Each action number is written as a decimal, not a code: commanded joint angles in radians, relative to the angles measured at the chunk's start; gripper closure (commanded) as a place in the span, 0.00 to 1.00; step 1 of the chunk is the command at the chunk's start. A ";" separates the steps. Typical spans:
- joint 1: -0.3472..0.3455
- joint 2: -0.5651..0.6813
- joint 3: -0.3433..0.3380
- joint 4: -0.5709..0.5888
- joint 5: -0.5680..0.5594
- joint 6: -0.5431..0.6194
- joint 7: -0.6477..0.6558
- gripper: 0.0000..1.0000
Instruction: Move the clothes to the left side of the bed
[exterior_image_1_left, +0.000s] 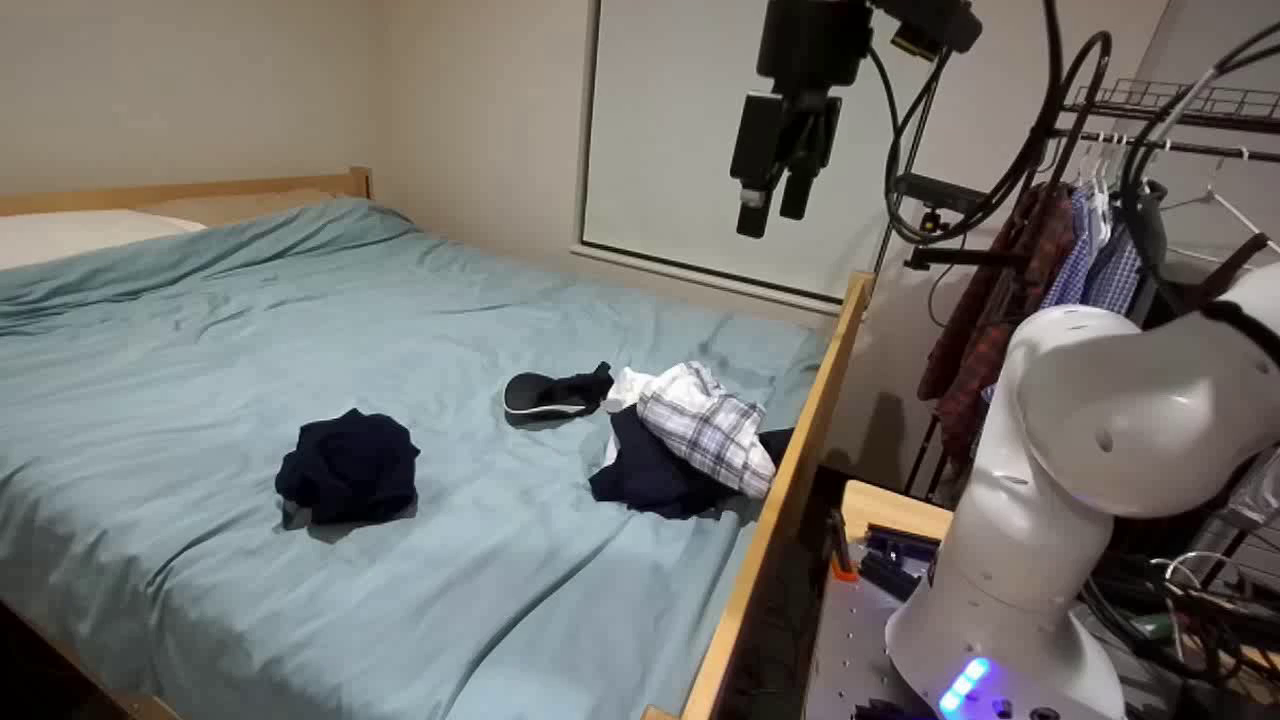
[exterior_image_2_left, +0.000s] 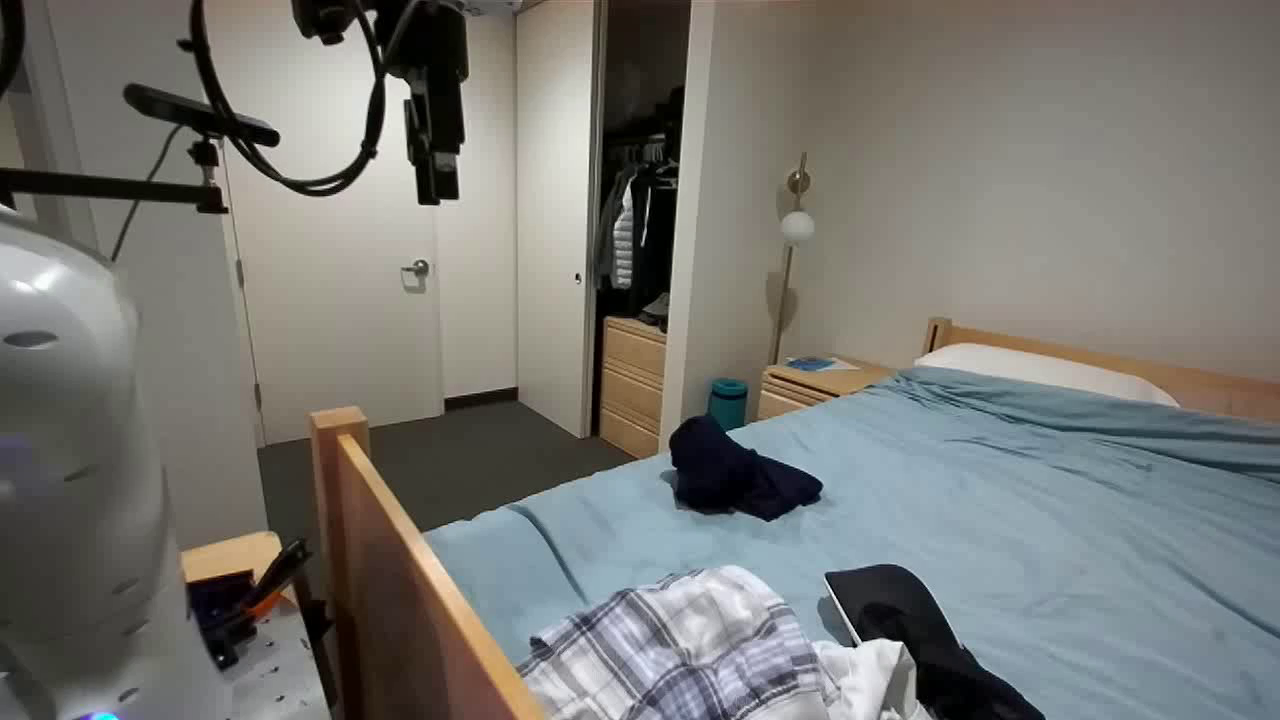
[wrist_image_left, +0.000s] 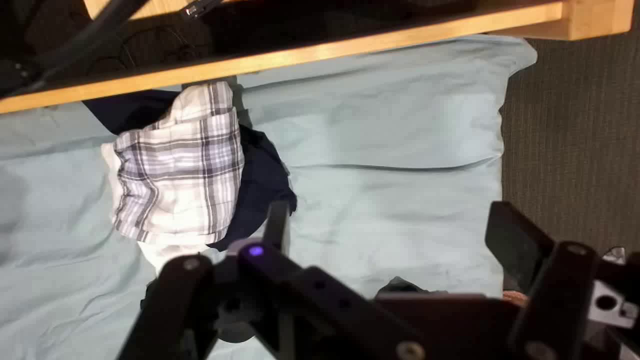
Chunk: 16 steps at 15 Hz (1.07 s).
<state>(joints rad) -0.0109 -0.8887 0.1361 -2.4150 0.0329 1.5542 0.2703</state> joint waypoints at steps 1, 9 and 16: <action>-0.003 0.001 0.002 0.003 0.001 -0.003 -0.002 0.00; -0.165 0.040 -0.139 -0.288 -0.041 0.365 0.019 0.00; -0.240 0.299 -0.240 -0.389 -0.047 0.656 -0.030 0.00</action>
<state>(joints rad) -0.2345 -0.7011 -0.0891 -2.8159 -0.0095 2.1310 0.2673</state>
